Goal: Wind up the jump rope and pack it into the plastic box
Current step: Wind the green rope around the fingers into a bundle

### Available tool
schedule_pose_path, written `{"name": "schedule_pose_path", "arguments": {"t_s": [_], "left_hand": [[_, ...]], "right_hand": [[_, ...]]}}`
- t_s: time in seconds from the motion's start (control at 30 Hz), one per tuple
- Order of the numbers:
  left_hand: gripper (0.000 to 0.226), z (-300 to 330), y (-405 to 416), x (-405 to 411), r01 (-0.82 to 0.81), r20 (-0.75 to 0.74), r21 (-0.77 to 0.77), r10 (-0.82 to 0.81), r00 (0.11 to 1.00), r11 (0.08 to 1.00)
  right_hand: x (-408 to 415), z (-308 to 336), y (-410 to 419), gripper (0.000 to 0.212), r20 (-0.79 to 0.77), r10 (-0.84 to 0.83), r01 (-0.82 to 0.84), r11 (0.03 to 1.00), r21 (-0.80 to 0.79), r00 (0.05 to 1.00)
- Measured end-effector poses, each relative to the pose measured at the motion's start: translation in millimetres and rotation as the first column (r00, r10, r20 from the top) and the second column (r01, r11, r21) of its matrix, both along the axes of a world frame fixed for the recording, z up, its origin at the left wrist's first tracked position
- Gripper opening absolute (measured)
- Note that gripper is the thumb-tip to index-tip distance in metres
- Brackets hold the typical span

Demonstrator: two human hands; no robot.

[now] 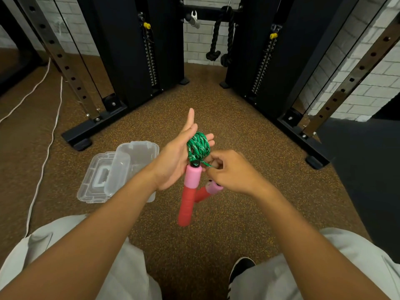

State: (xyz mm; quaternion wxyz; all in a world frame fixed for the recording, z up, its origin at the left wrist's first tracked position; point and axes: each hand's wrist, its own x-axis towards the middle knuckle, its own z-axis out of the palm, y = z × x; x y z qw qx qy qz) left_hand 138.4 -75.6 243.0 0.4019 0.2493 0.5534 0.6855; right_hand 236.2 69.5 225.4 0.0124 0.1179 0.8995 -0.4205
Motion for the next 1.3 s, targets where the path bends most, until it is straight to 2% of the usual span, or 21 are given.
{"name": "schedule_pose_path", "arguments": {"t_s": [0.13, 0.2, 0.27, 0.33, 0.4, 0.43, 0.53, 0.6, 0.7, 0.8, 0.9, 1.03, 1.3], "left_hand": [[0.055, -1.2, 3.8, -0.7, -0.100, -0.054, 0.010, 0.100, 0.993, 0.995], [0.054, -3.4, 4.9, -1.1, -0.112, -0.151, -0.015, 0.109, 0.983, 0.994], [0.056, -7.0, 3.4, -1.9, -0.108, -0.249, -0.057, 0.091, 0.964, 0.992], [0.065, -8.5, 1.9, -2.0, -0.094, -0.306, -0.101, 0.059, 0.950, 0.990], [0.080, -7.6, 0.9, -1.5, -0.072, -0.315, -0.125, 0.029, 0.949, 0.990], [0.085, -7.2, 0.5, -1.1, -0.064, -0.312, -0.128, 0.021, 0.950, 0.990], [0.089, -6.1, 0.1, 2.8, -0.031, -0.337, -0.133, -0.015, 0.941, 0.991], [0.083, -5.5, 0.6, 7.0, -0.011, -0.378, -0.147, -0.046, 0.925, 0.989], [0.073, -6.0, 1.4, 8.9, -0.016, -0.420, -0.147, -0.048, 0.906, 0.989], [0.066, -6.3, 2.4, 10.5, -0.033, -0.407, -0.133, -0.025, 0.913, 0.991], [0.063, -4.6, 4.3, 17.0, -0.052, -0.406, -0.119, -0.001, 0.914, 0.992], [0.055, -7.0, 4.2, 15.5, -0.044, -0.320, -0.057, 0.023, 0.947, 0.997], [0.072, -5.2, 5.2, 17.3, 0.038, -0.192, -0.041, -0.045, 0.980, 0.998]], "right_hand": [[-1.0, 3.2, -4.6, 0.017, -0.022, -0.033, 0.032, 0.999, -0.028, 0.999], [-3.4, 3.0, -4.7, 0.022, -0.033, -0.129, 0.121, 0.976, -0.179, 0.991], [-5.5, 2.2, -2.9, 0.026, 0.000, -0.225, 0.208, 0.901, -0.381, 0.974], [-5.5, 3.8, -2.3, 0.027, 0.048, -0.264, 0.243, 0.780, -0.577, 0.963], [-4.3, 5.9, -2.4, 0.026, 0.059, -0.297, 0.250, 0.661, -0.708, 0.953], [-3.9, 6.2, -2.0, 0.027, 0.058, -0.316, 0.256, 0.633, -0.730, 0.947], [-3.5, 7.8, -1.7, 0.028, 0.056, -0.327, 0.272, 0.663, -0.697, 0.943], [-4.1, 6.3, -3.4, 0.027, 0.053, -0.308, 0.261, 0.687, -0.678, 0.950], [-4.3, 2.7, -11.0, 0.039, 0.023, -0.289, 0.235, 0.726, -0.646, 0.957], [-5.0, -0.8, -20.9, 0.046, -0.076, -0.298, 0.217, 0.827, -0.519, 0.952], [-4.8, -4.8, -31.9, 0.043, -0.217, -0.357, 0.261, 0.891, -0.371, 0.909], [-7.0, -10.2, -34.3, 0.042, -0.303, -0.384, 0.332, 0.920, -0.209, 0.872], [-10.2, -10.2, -18.3, 0.044, -0.368, -0.308, 0.351, 0.935, 0.056, 0.878]]}}
